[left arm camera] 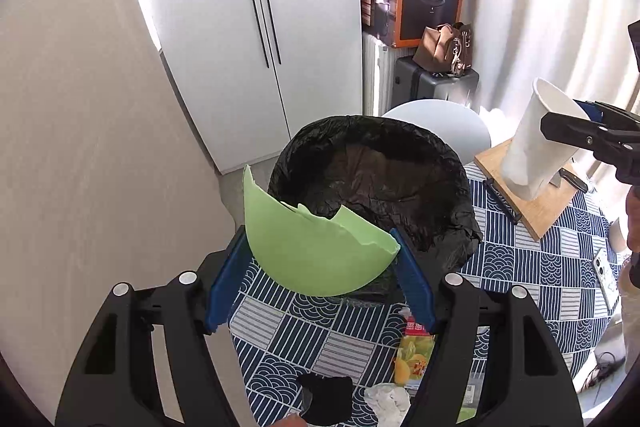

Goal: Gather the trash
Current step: 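Carry both held items over the black trash bin and open both tools, then withdraw both tools from the bin back toward the table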

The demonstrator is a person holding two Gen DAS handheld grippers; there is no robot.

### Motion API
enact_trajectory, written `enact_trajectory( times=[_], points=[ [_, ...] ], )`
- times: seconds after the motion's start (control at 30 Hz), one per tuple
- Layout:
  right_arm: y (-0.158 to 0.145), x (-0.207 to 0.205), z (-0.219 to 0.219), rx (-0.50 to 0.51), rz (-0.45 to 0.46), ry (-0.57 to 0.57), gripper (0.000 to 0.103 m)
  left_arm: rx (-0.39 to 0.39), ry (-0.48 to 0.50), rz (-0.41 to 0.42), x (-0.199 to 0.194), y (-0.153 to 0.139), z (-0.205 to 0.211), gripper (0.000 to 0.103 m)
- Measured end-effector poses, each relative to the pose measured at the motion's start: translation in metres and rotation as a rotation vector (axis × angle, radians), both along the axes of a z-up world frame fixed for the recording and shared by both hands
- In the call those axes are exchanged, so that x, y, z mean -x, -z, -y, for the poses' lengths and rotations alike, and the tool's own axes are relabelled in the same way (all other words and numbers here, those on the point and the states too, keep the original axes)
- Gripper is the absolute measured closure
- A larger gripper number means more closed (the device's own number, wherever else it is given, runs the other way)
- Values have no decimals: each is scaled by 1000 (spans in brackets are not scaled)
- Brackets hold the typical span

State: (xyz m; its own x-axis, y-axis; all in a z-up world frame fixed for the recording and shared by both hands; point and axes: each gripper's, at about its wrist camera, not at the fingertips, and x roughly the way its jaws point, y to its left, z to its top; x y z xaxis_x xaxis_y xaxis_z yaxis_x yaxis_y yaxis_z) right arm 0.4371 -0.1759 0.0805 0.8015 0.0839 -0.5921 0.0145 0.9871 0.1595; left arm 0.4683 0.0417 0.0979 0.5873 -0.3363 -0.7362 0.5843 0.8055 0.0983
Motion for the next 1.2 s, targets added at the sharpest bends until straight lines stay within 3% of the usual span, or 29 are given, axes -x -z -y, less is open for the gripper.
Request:
enact_trajectory(
  times=[0.2,0.23,0.27,0.3,0.43,0.8,1.2],
  points=[
    [4,-38,-12,-34,19,-39,31,47,46,38,-24,-7,16,32],
    [5,-43,-14,-36,28,-35,30,57,54,45,-27,-7,17,17],
    [6,-47,-14,-43,32,-21,19,65,61,56,-29,-8,17,7],
    [7,-52,-13,-52,31,-8,13,72,68,69,-29,-9,17,6],
    [9,-57,-10,-23,25,25,13,99,58,61,-27,-10,9,6],
    [12,-38,-6,-6,5,29,13,22,-53,11,-16,10,-13,6],
    [12,-2,-5,18,-2,-43,13,22,-195,35,44,-7,-35,6]
  ],
)
